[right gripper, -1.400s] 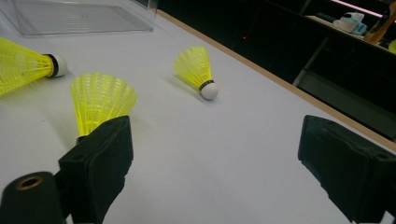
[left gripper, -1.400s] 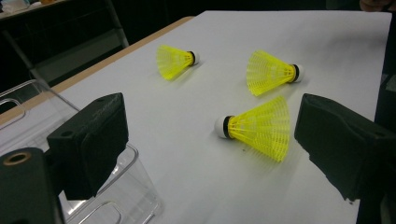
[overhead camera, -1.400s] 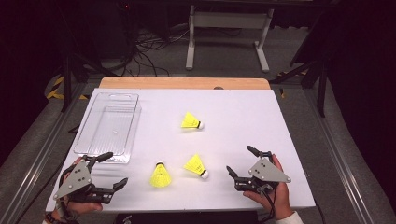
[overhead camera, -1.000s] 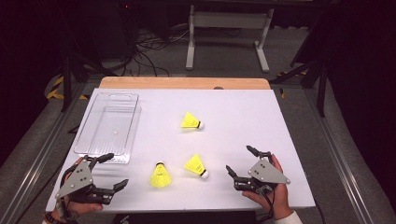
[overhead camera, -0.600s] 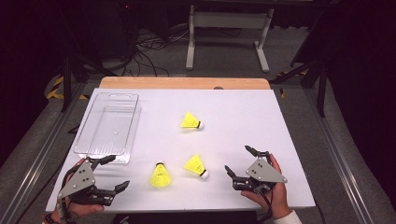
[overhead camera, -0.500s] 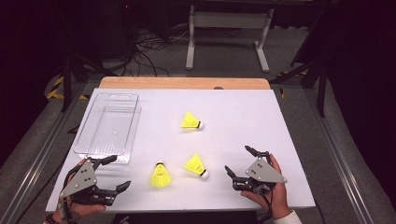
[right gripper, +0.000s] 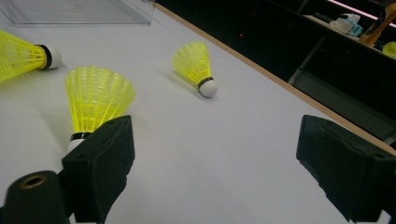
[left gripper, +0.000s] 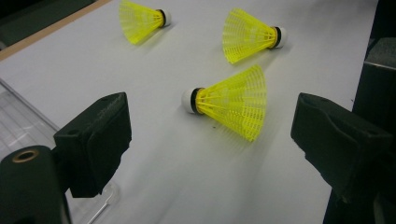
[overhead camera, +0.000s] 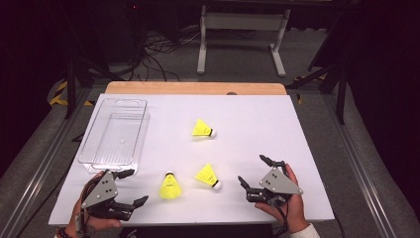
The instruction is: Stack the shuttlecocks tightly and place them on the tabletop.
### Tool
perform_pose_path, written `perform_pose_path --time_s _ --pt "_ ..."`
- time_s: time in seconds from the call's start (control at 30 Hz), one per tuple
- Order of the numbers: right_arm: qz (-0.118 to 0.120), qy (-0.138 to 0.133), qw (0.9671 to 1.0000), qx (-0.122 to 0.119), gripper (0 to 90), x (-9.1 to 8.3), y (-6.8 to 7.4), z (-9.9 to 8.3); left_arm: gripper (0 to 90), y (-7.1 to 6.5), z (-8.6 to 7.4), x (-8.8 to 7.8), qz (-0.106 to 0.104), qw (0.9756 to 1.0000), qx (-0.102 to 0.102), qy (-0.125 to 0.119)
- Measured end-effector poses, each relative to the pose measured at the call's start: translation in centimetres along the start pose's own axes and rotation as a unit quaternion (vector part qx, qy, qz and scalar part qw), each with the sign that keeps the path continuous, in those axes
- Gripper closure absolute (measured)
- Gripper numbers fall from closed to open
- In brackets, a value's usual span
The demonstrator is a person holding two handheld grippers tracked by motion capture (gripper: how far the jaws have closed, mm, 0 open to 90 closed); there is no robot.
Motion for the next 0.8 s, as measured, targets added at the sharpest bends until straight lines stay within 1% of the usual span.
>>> perform_pose_path --time_s 0.07,0.2,0.3,0.33,0.43,0.5,0.8 --pt "-0.001 0.001 1.0 0.0 12.6 0.0 0.0 0.0 13.9 -0.4 0.0 0.8 -0.004 0.9999 0.008 0.01" --pt "0.0 0.002 1.0 -0.001 12.6 0.1 0.0 -0.1 14.6 -0.9 -0.2 2.1 -0.01 0.9995 0.016 0.027" --pt "0.002 0.004 1.0 -0.002 12.6 0.2 0.1 -0.1 15.1 -1.0 -0.5 2.9 -0.015 0.9992 0.013 0.036" --pt "0.002 0.004 1.0 -0.002 12.6 0.2 0.1 -0.1 15.1 -1.1 -0.7 3.3 -0.018 0.9988 0.019 0.042" --pt "0.002 0.004 1.0 -0.003 12.6 0.2 0.2 -0.1 15.1 -1.2 -0.8 3.6 -0.019 0.9984 0.023 0.047" --pt "0.003 0.004 1.0 -0.002 12.6 0.2 0.1 -0.1 15.2 -1.2 -1.0 3.9 -0.02 0.9982 0.02 0.052" --pt "0.005 0.005 1.0 -0.002 12.8 0.2 0.3 -0.1 16.8 -1.3 -1.3 4.8 -0.021 0.9973 0.024 0.066"
Point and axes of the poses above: each handheld gripper's, and its own axes: x roughly forward along the jaws, z roughly out of its top, y roughly to its left, the point moved 6 cm from there along x, roughly forward along the jaws, and after that the axes turned 11 degrees about -y, right-handed, at the moved point
